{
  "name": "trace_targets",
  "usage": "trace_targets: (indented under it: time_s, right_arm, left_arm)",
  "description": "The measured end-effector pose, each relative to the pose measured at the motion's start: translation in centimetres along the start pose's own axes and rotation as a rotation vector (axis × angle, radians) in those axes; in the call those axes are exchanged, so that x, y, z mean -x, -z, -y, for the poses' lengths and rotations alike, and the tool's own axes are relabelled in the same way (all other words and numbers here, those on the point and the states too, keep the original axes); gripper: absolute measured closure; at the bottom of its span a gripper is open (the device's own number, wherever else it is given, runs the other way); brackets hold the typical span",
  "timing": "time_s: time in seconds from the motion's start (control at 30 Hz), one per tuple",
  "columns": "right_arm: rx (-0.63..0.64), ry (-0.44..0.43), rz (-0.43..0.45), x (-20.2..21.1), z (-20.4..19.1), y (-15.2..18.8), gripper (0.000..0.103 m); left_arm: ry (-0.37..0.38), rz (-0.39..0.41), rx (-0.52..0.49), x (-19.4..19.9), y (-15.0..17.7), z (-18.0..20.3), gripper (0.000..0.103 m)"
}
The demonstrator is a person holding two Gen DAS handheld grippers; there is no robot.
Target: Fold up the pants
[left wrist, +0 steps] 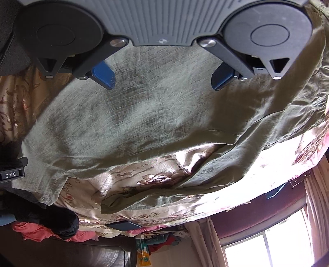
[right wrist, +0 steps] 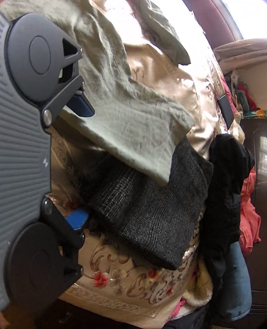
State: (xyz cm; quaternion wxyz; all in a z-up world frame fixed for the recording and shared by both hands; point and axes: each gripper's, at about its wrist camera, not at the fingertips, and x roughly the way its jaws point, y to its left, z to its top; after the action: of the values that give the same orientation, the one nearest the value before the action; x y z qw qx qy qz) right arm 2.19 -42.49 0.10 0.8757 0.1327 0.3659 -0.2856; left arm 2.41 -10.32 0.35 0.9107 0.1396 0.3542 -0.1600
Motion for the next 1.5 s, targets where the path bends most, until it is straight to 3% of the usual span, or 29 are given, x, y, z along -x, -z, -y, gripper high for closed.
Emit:
trace_targets:
  time_s: [0.13, 0.33, 0.5, 0.63, 0.77, 0.97, 1.03, 1.2, 1.3, 1.33, 1.4, 1.47, 1.5]
  right_arm:
    - [0.112, -0.078, 0.069, 3.7, -3.9, 0.6, 0.01]
    - [0.374, -0.302, 0.155, 7.4, -13.5, -0.5, 0.01]
    - [0.683, -0.457, 0.154, 6.1, -24.0, -1.1, 0.01]
    - [0.867, -0.576, 0.164, 4.8, -32.6, -1.5, 0.012]
    - [1.063, -0.712, 0.194, 2.9, -41.4, -1.5, 0.012]
    - [1.246, -0.784, 0.157, -0.5, -50.5, -1.0, 0.012]
    - [1.298, -0.799, 0.149, -1.1, -52.1, -0.6, 0.012]
    - [1.461, -0.785, 0.053, -3.3, -55.1, 1.5, 0.012]
    - [1.448, -0.799, 0.002, -4.3, -55.6, 1.5, 0.012]
    - [1.428, -0.803, -0.022, -4.7, -55.6, 1.3, 0.014]
    - [1.396, -0.834, -0.083, -4.9, -55.4, 0.9, 0.029]
    - [1.361, -0.869, -0.144, -4.6, -55.1, 0.7, 0.072]
    - [1.356, -0.866, -0.152, -4.5, -55.0, 0.8, 0.08]
  left_arm:
    - [-0.036, 0.063, -0.002, 2.3, -0.2, -3.7, 0.0]
    - [-0.155, 0.135, -0.035, 3.4, -1.4, -12.6, 0.0]
    - [-0.287, 0.127, -0.027, 2.1, -2.8, -21.5, 0.0]
    - [-0.337, 0.079, 0.009, -0.9, -3.4, -28.5, 0.0]
    - [-0.294, 0.008, 0.013, -5.7, -4.2, -33.6, 0.0]
    - [-0.172, -0.046, 0.055, -10.2, -4.2, -37.4, 0.0]
    - [-0.132, -0.068, 0.066, -11.1, -4.0, -37.9, 0.001]
    - [-0.044, -0.086, 0.122, -11.4, -3.1, -38.2, 0.02]
    - [-0.034, -0.083, 0.121, -11.5, -3.0, -38.4, 0.026]
    - [-0.028, -0.084, 0.119, -11.6, -2.9, -38.6, 0.028]
    - [-0.015, -0.083, 0.116, -11.5, -3.0, -38.5, 0.043]
    - [0.001, -0.083, 0.119, -11.5, -3.3, -38.6, 0.051]
    - [0.004, -0.086, 0.119, -11.5, -3.4, -38.6, 0.054]
